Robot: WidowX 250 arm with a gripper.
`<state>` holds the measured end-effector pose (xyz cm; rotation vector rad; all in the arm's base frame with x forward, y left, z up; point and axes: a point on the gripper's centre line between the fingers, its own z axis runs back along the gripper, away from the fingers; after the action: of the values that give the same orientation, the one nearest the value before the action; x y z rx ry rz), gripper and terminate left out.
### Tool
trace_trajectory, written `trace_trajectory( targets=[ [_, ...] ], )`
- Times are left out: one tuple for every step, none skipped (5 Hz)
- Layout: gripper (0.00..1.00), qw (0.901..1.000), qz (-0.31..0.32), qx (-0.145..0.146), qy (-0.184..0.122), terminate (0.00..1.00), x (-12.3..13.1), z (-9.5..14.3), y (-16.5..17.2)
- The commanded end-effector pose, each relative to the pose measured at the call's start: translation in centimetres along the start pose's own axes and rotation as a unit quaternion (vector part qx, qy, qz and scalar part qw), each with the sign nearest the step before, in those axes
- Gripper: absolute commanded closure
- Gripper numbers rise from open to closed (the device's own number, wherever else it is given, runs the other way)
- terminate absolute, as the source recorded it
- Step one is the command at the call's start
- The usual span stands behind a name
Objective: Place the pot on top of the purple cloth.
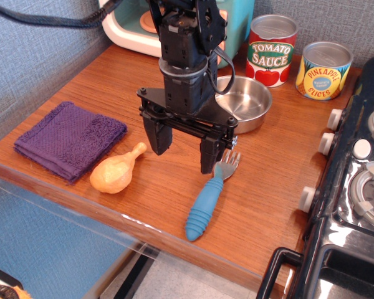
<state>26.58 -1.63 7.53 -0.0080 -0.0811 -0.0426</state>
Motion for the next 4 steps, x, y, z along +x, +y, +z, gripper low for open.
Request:
trace_trajectory(
  targets=[
    [0.00, 1.0000, 0.000, 0.000, 0.000, 0.00, 0.0, 0.0, 0.0],
    [0.00, 0.9999, 0.002, 0.011, -0.013, 0.00, 3.7, 0.2, -1.1],
    [0.00, 0.9995, 0.013, 0.008, -0.026, 0.00, 7.9, 0.1, -2.7],
    [0.00, 0.9990, 0.013, 0.012, -0.041, 0.00, 11.8, -0.1, -4.1]
  ],
)
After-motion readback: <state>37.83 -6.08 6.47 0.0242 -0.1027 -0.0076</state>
